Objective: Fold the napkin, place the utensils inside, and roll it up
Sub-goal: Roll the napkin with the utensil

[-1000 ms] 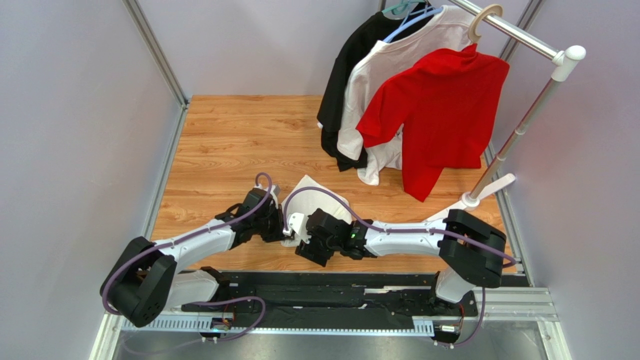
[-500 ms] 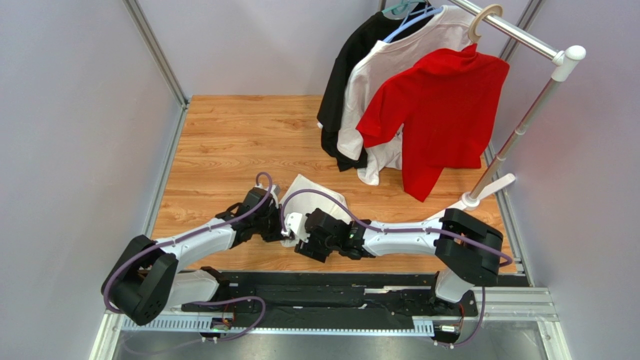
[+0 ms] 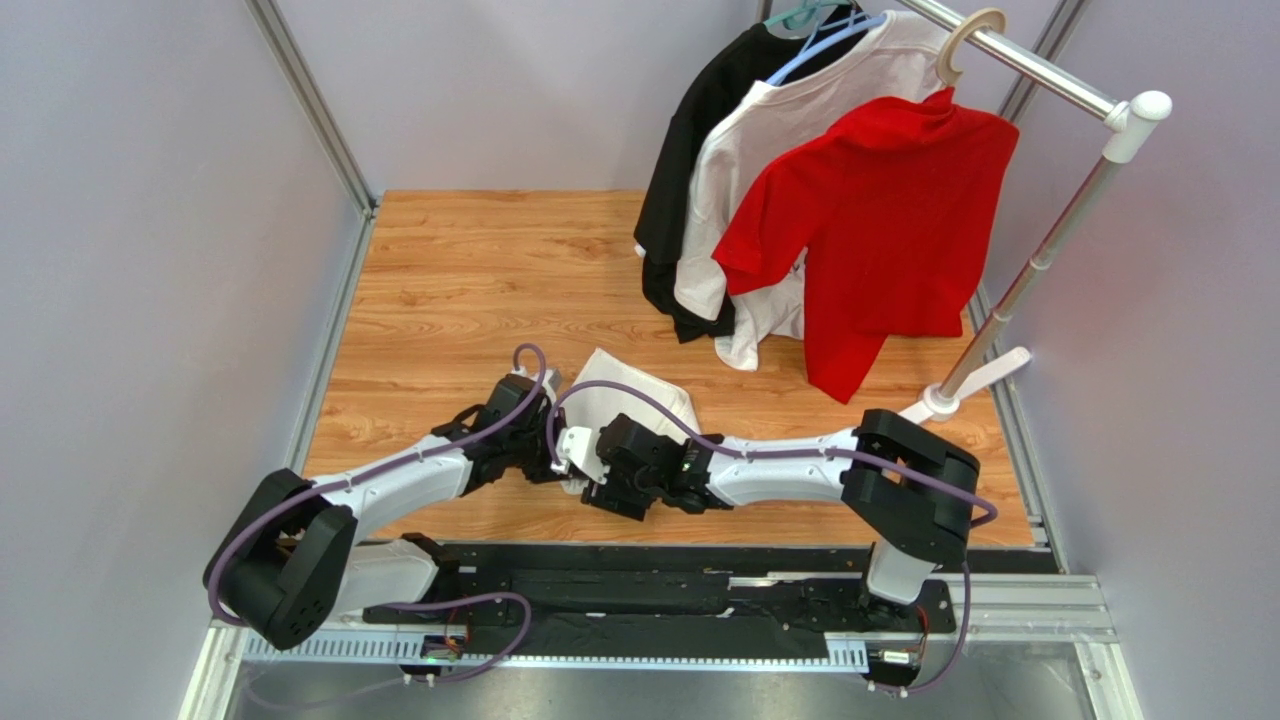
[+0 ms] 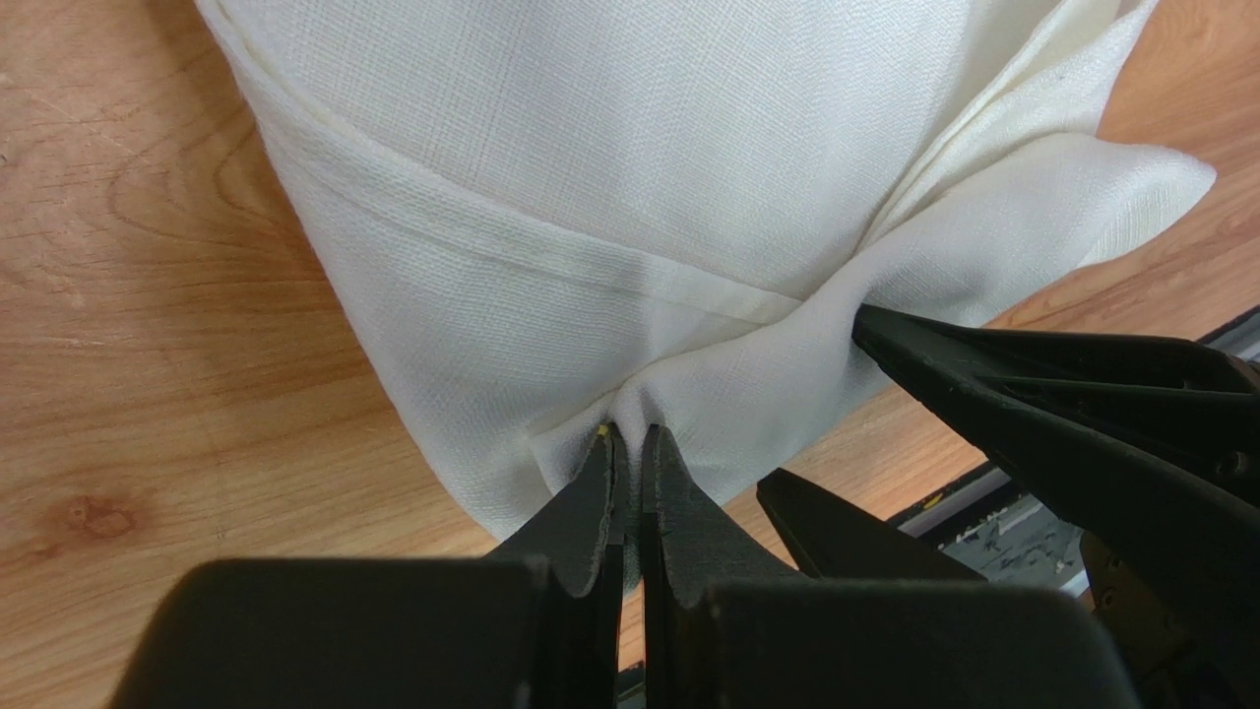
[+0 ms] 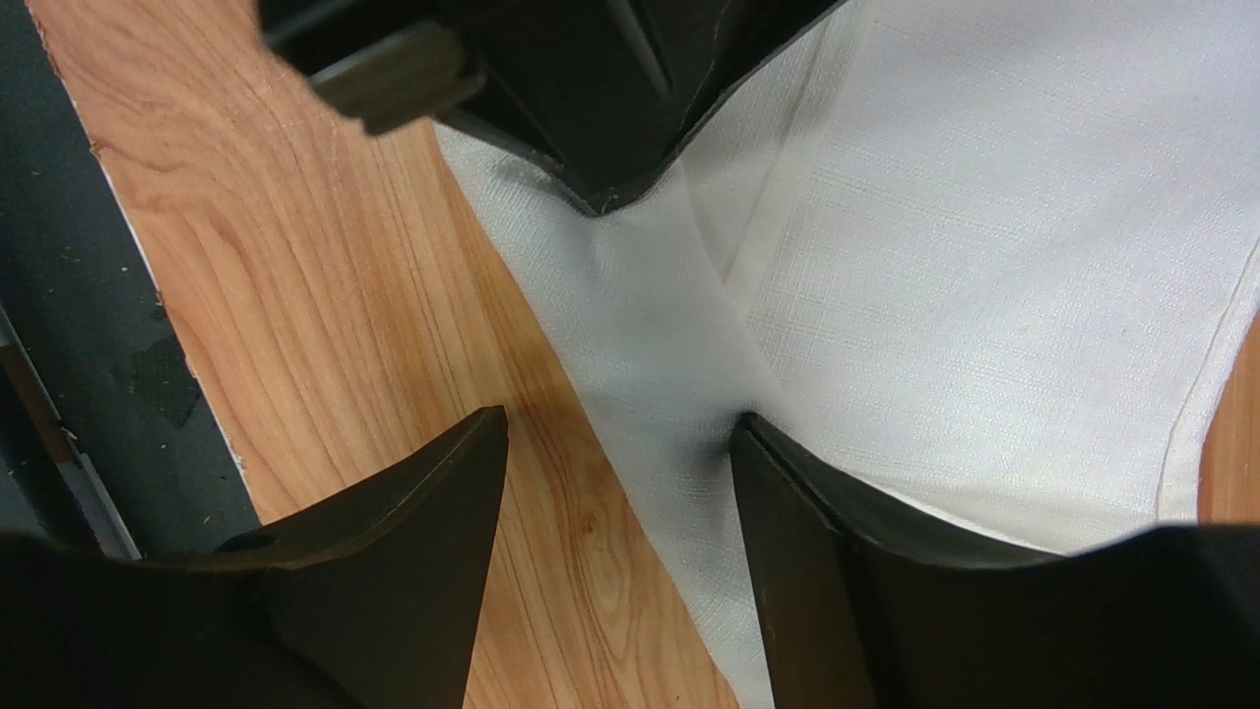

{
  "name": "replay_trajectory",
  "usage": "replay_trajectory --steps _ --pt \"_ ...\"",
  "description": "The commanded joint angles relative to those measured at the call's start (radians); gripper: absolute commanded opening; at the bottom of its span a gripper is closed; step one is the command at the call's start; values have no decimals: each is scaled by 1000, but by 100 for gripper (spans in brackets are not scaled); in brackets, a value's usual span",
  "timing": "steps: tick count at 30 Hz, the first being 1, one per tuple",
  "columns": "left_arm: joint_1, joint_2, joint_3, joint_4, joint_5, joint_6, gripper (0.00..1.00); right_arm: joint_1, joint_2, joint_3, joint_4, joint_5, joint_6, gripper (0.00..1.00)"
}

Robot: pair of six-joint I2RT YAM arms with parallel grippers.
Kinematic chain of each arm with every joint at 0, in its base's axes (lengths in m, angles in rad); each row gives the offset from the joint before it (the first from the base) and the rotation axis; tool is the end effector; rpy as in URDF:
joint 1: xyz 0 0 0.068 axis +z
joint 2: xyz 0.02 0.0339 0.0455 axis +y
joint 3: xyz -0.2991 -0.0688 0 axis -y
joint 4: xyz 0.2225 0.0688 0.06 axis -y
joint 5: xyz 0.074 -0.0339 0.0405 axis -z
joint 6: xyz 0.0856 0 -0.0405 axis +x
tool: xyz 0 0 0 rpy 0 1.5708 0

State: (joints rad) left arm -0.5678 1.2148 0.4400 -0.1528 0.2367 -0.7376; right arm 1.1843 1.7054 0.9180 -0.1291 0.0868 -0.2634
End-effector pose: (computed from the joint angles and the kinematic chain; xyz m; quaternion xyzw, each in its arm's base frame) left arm 0.1671 -0.1304 0.1553 -0.0427 0.9419 -0.2796 0.1813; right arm 0.1413 0.3275 0.1682 -0.6161 0.7181 0.1058 0.3059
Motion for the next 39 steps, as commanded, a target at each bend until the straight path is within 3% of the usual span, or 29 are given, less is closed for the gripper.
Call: replay_trajectory --steps 1,9,12,13,16,24,30,39 --pt "-4 29 -26 -122 -31 50 0 -25 46 45 -17 -50 -11 61" --pt "-4 -32 -21 -133 -31 67 0 -60 140 104 -173 -177 39 42" --pt "-4 -92 -4 -166 -62 67 11 -58 160 104 -207 -202 78 32" --pt "-4 -107 5 -194 -74 64 23 -61 163 101 -211 -206 88 31" --pt "-4 -178 16 -255 -137 43 44 -58 175 96 -239 -231 130 25" --pt "8 -356 -15 -378 -220 -11 64 -58 165 58 -297 -282 213 18" --pt "8 -420 -27 -364 -194 -49 71 -58 165 105 -363 -347 228 13" --pt "9 -425 -80 -308 -169 -86 73 -75 217 188 -451 -461 248 10"
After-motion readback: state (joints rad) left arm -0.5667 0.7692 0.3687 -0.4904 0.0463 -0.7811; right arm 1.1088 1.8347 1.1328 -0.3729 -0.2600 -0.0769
